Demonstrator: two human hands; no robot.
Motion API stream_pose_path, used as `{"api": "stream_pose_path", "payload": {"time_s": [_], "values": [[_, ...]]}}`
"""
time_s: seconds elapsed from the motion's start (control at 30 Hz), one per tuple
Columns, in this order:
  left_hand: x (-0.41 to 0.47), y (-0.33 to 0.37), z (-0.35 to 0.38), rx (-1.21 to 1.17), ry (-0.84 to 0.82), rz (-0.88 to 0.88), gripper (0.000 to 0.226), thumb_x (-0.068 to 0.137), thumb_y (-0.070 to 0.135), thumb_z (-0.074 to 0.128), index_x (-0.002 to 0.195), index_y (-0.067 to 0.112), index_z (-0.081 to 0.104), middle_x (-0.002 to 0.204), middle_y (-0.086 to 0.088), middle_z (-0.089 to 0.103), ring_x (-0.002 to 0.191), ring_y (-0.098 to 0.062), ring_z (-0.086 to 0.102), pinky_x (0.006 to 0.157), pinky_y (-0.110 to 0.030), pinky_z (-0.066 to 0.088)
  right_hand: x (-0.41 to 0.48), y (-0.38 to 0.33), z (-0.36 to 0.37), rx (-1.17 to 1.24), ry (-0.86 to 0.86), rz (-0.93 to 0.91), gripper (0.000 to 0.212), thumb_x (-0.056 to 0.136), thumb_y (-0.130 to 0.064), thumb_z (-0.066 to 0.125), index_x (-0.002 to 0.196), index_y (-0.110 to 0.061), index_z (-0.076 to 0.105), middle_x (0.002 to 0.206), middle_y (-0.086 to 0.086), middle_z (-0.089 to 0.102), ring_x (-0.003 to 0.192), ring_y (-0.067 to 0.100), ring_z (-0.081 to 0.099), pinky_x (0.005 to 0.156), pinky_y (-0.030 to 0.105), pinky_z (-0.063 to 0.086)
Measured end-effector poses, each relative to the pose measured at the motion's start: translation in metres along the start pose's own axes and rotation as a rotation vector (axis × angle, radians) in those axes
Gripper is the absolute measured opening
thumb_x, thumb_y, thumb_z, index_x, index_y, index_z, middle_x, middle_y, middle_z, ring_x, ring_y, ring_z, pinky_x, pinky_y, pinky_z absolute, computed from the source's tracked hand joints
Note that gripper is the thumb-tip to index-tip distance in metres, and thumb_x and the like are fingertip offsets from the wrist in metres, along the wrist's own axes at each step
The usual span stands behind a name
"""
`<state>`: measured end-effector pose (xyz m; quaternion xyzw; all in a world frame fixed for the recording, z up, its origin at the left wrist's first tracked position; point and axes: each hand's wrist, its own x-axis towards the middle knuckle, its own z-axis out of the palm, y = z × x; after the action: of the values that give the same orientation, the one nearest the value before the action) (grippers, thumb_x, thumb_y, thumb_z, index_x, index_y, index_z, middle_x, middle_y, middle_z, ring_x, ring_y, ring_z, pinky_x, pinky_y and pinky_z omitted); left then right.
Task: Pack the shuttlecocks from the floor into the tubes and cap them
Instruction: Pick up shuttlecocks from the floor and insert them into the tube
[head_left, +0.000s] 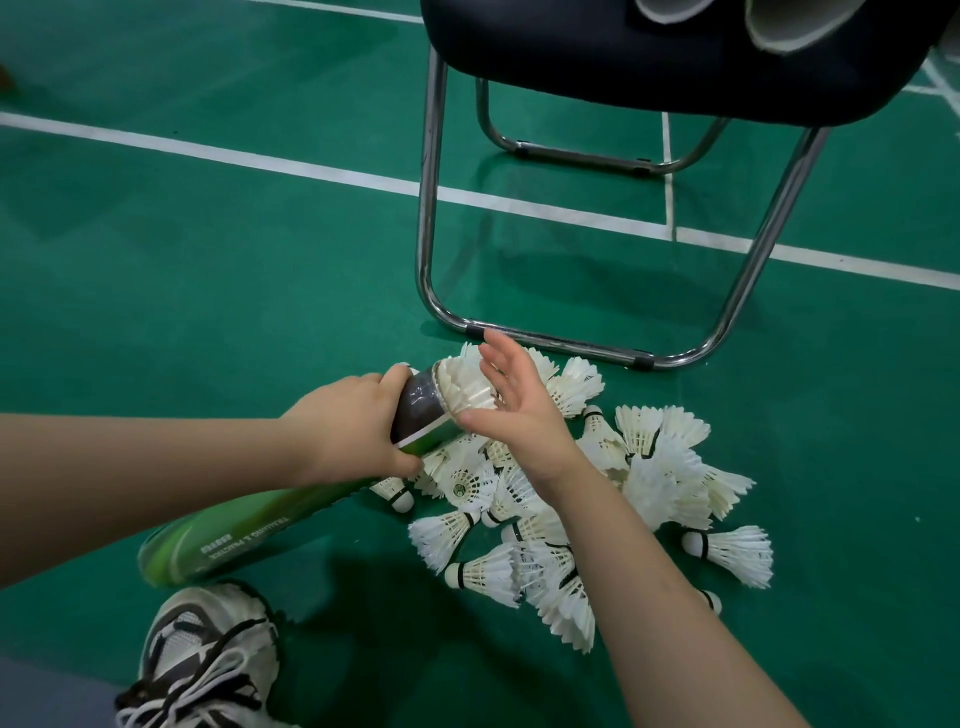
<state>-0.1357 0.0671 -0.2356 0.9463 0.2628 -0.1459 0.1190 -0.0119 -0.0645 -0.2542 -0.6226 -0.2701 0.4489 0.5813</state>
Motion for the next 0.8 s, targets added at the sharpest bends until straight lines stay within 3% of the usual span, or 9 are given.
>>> {"api": "stream_pose_path", "payload": {"time_s": [0.13, 0.2, 0.33, 0.43, 0.7, 0.8], "values": [[0.002, -0.003, 0.000, -0.008, -0.002, -0.023, 0.062, 0.066, 0.057, 0.067, 0.104, 0.023, 0.032, 0.089, 0.003, 0.052, 0.080, -0.019, 0.053, 0.068, -0.032, 0.047, 0.000, 0.005, -0.002, -0.209, 0.097, -0.046, 0.025, 0.078, -0.016, 0.071, 0.093, -0.032, 0.061, 0.117, -0.017, 0.054, 0.116, 0.006, 0.047, 0.104, 0.037, 0.039], [0.002, -0.006, -0.001, -0.007, -0.003, -0.044, 0.064, 0.066, 0.058, 0.066, 0.107, 0.022, 0.033, 0.089, 0.003, 0.052, 0.080, -0.019, 0.053, 0.068, -0.032, 0.047, 0.001, 0.007, -0.002, -0.307, 0.127, -0.087, 0.014, 0.081, -0.020, 0.069, 0.077, -0.031, 0.062, 0.113, -0.016, 0.053, 0.112, 0.005, 0.048, 0.100, 0.030, 0.038], [0.001, -0.009, -0.002, -0.009, -0.003, -0.048, 0.062, 0.067, 0.058, 0.066, 0.107, 0.022, 0.033, 0.090, 0.002, 0.053, 0.079, -0.018, 0.054, 0.068, -0.033, 0.049, 0.000, 0.008, -0.002, -0.222, 0.205, -0.167, 0.020, 0.087, -0.014, 0.062, 0.076, -0.031, 0.063, 0.092, -0.016, 0.060, 0.088, -0.006, 0.055, 0.083, 0.012, 0.041], [0.000, -0.008, -0.002, -0.009, -0.002, -0.038, 0.062, 0.067, 0.057, 0.066, 0.106, 0.022, 0.033, 0.091, 0.002, 0.054, 0.079, -0.018, 0.053, 0.068, -0.034, 0.049, 0.001, 0.008, -0.003, -0.099, 0.252, -0.150, 0.022, 0.089, -0.010, 0.059, 0.078, -0.029, 0.065, 0.082, -0.015, 0.064, 0.072, -0.011, 0.057, 0.071, 0.008, 0.046], [0.000, -0.004, -0.004, -0.011, 0.004, -0.021, 0.059, 0.068, 0.057, 0.066, 0.103, 0.024, 0.032, 0.092, 0.002, 0.055, 0.079, -0.018, 0.054, 0.066, -0.032, 0.048, 0.001, 0.009, -0.005, -0.002, 0.311, -0.124, 0.019, 0.090, -0.011, 0.057, 0.079, -0.024, 0.067, 0.079, -0.007, 0.067, 0.075, 0.002, 0.061, 0.069, 0.013, 0.050], [0.000, -0.005, -0.004, -0.010, 0.005, -0.028, 0.062, 0.068, 0.057, 0.066, 0.108, 0.022, 0.033, 0.093, 0.002, 0.055, 0.079, -0.018, 0.053, 0.065, -0.031, 0.046, 0.004, 0.011, -0.011, 0.024, 0.471, -0.122, 0.014, 0.090, -0.016, 0.057, 0.081, -0.023, 0.065, 0.079, -0.010, 0.066, 0.070, -0.005, 0.060, 0.064, 0.010, 0.047]]}}
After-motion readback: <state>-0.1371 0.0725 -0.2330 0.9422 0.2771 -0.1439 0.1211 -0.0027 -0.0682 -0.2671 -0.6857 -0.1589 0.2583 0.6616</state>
